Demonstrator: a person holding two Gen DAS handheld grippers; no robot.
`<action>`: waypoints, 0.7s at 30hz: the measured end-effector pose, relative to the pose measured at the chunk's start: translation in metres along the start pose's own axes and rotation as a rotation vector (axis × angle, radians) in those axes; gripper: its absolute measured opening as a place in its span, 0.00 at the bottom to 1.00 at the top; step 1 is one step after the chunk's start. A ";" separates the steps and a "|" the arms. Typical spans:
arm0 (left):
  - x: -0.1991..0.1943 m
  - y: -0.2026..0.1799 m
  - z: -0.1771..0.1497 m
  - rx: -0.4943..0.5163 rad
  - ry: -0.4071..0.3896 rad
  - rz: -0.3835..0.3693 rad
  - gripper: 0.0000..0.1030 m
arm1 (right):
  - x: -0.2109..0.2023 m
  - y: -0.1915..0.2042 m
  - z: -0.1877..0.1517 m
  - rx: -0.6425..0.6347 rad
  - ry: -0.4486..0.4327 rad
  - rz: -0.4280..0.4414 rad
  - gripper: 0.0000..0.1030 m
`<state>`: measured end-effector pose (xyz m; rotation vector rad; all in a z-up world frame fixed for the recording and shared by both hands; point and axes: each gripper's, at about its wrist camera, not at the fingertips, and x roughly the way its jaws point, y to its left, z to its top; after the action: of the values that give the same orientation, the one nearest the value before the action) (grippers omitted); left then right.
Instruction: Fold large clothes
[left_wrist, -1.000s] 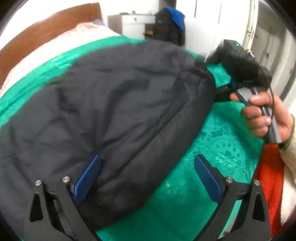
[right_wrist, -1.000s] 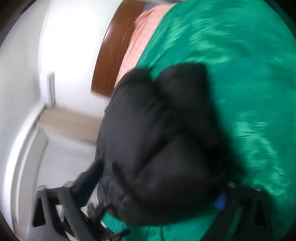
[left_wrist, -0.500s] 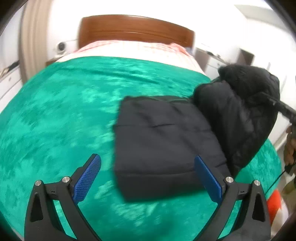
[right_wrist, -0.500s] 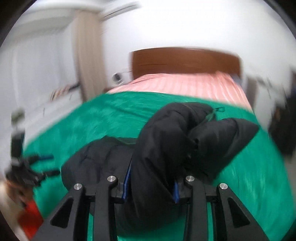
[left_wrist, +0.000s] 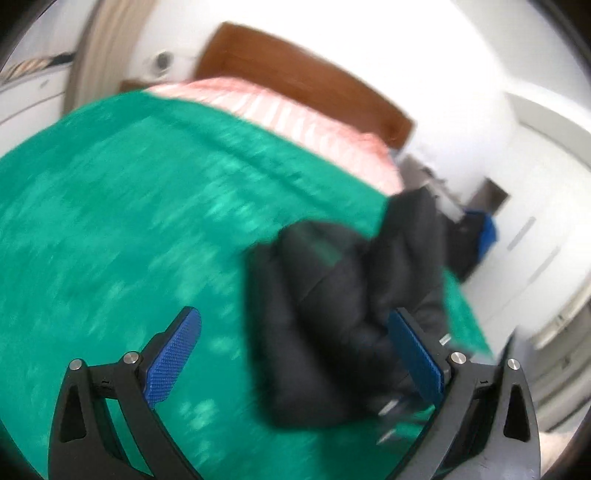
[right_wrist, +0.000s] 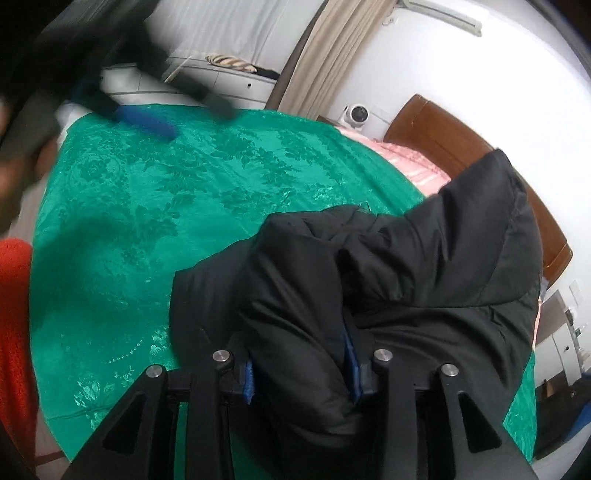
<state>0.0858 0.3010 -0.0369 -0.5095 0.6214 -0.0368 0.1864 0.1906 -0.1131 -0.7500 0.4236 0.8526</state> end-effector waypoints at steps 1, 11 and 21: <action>0.008 -0.014 0.014 0.033 0.012 -0.029 0.99 | -0.003 0.002 -0.003 -0.009 -0.010 -0.005 0.48; 0.140 -0.143 0.059 0.360 0.249 0.068 0.99 | -0.074 0.001 -0.024 0.056 -0.148 0.020 0.80; 0.163 -0.063 0.032 0.163 0.334 0.143 0.27 | -0.128 -0.032 -0.105 0.355 -0.150 0.071 0.89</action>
<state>0.2442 0.2303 -0.0750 -0.3007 0.9717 -0.0374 0.1311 0.0328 -0.0923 -0.3425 0.4538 0.8641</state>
